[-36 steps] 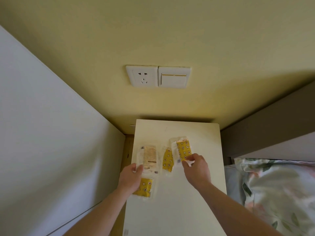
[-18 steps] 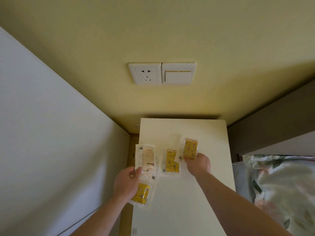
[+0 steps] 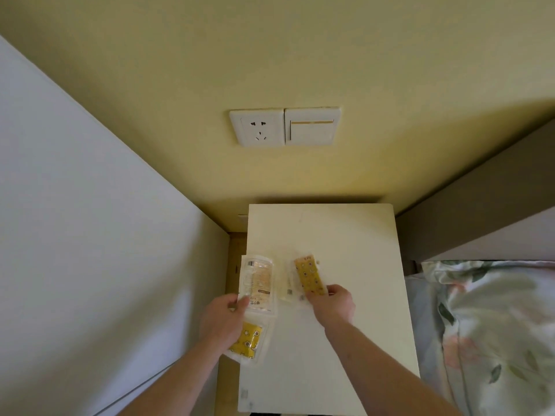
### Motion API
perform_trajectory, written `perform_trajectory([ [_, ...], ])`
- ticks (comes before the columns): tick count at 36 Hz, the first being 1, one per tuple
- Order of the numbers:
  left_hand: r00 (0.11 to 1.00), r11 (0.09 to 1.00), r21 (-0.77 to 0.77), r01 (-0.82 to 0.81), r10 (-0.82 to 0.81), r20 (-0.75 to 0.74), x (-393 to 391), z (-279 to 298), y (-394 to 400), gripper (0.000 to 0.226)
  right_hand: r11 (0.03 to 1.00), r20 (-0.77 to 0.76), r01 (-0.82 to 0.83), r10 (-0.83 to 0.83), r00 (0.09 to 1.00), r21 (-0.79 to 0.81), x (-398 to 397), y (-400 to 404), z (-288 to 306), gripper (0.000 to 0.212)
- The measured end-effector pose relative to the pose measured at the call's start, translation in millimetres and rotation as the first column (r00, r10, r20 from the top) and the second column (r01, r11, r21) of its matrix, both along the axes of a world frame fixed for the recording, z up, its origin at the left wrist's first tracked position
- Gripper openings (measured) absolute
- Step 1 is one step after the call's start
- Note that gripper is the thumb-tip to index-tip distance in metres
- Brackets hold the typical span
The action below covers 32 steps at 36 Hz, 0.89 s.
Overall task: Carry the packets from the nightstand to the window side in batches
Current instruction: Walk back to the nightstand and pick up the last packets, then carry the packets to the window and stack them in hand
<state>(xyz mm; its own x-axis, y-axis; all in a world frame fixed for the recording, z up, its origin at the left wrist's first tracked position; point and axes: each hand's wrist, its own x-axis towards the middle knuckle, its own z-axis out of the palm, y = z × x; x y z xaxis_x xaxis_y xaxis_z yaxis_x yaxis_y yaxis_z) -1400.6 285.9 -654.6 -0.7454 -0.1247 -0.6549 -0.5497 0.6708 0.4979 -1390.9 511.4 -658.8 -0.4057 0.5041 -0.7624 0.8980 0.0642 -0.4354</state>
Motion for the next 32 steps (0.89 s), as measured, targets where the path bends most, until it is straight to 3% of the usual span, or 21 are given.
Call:
perform_trajectory([
  [7,0.993,0.988,-0.100,0.115,-0.117,-0.019,3.4,26.5,0.9,0.031,0.995,-0.049,-0.062,0.066,0.997,0.077,15.7,24.7,57.8,0.022],
  [12,0.958,0.948,-0.164,0.274,-0.284,-0.036,14.8,91.9,20.3,0.027,0.965,-0.048,-0.192,0.203,0.978,0.177,54.8,43.0,121.8,0.014],
  [17,0.892,0.881,-0.180,0.438,-0.451,-0.033,40.8,153.1,40.6,0.021,0.969,-0.090,-0.150,0.170,0.981,0.199,116.6,55.2,185.9,0.012],
  [21,0.817,0.806,-0.195,0.558,-0.576,-0.042,65.2,193.2,63.3,0.017,0.973,-0.110,-0.061,0.087,0.990,0.222,169.4,61.8,221.0,0.011],
  [32,0.485,0.505,-0.262,0.823,-0.863,-0.142,150.5,262.3,138.6,0.025,0.960,-0.156,0.168,-0.135,0.978,0.223,320.8,85.5,281.7,0.021],
])
